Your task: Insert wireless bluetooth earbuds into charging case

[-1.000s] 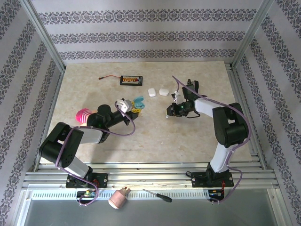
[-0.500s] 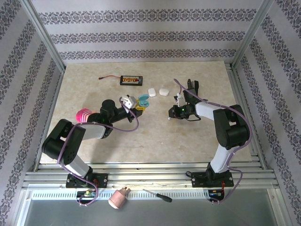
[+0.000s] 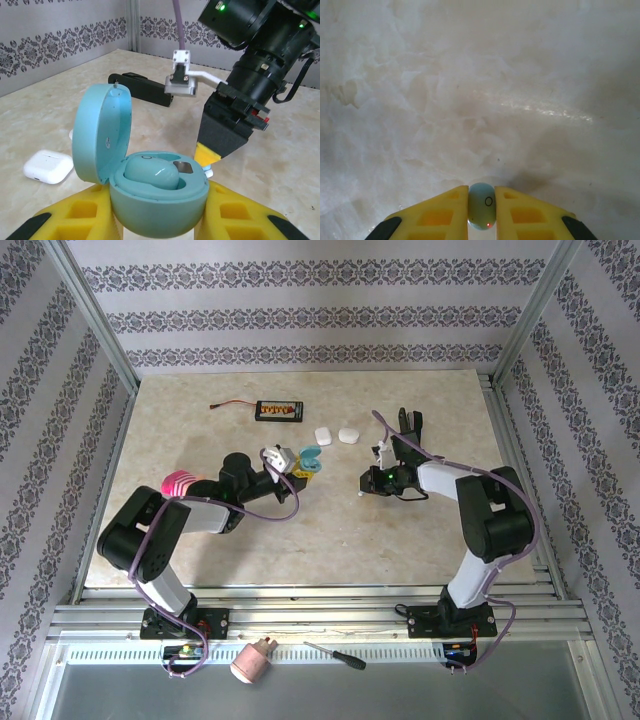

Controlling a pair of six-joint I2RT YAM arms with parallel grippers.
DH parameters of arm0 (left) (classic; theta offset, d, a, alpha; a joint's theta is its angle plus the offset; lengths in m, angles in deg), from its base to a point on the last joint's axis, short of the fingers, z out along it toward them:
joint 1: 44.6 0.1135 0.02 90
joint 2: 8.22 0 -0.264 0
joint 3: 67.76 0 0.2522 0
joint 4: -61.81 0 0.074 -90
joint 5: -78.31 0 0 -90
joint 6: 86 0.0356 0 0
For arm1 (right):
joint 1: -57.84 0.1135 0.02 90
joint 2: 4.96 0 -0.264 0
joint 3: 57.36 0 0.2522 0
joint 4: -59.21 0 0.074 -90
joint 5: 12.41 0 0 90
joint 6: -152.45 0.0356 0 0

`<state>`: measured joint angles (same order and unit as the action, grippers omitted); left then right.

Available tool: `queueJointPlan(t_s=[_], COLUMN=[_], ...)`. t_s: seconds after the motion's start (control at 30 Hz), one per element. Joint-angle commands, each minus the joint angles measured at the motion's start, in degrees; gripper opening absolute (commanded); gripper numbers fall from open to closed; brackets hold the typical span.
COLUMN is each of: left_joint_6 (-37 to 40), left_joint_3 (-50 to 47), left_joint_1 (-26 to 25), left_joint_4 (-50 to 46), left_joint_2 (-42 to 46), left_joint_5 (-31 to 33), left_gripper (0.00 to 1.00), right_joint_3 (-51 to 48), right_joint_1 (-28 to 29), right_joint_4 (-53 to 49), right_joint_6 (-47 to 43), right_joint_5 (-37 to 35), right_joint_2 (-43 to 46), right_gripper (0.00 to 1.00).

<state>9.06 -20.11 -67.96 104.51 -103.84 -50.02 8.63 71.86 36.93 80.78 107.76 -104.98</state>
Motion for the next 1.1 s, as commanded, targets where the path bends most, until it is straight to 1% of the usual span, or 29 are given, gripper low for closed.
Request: queueJointPlan(t_s=[0.0, 0.17, 0.33, 0.5, 0.63, 0.8, 0.87, 1.07], left_joint_6=[-1.57, -2.8, -2.64, -2.91, -3.17, -4.17, -3.7, -2.52], left_joint_3=[-0.78, -0.32, 0.2, 0.16, -0.33, -0.71, -0.84, -1.45], left_joint_1=[-0.86, -1.41, -1.62, -1.96, -2.13, -2.21, -2.22, -2.23], left_joint_4=[4.85, 7.19, 6.93, 6.7, 7.12, 7.92, 6.84, 1.79], left_joint_2=[-1.31, -3.59, -3.92, -4.08, -3.68, -2.94, -2.03, 1.8], left_joint_5=[0.36, 0.05, 0.34, 0.27, 0.62, 0.05, -0.08, -1.65], left_gripper=[0.27, 0.27, 0.27, 0.27, 0.27, 0.27, 0.27, 0.27], right_joint_3=[-0.95, -0.96, -0.37, 1.36, 3.61, 7.6, 9.49, 13.25], right_joint_1=[0.12, 0.06, 0.91, 3.67, 6.91, 11.85, 13.46, 15.4], right_joint_4=[-0.12, -1.14, -2.94, -5.11, -6.25, -6.84, -7.13, -7.56], right_joint_6=[0.22, 0.09, -0.31, -0.57, -0.49, -1.77, -2.43, -4.07], right_joint_5=[-0.89, -0.75, -0.78, -1.79, -2.49, -3.52, -3.73, -3.88], right_joint_2=[4.19, 7.51, 10.62, 15.02, 17.43, 17.6, 16.85, 14.21], right_gripper=[0.17, 0.17, 0.17, 0.17, 0.17, 0.17, 0.17, 0.17])
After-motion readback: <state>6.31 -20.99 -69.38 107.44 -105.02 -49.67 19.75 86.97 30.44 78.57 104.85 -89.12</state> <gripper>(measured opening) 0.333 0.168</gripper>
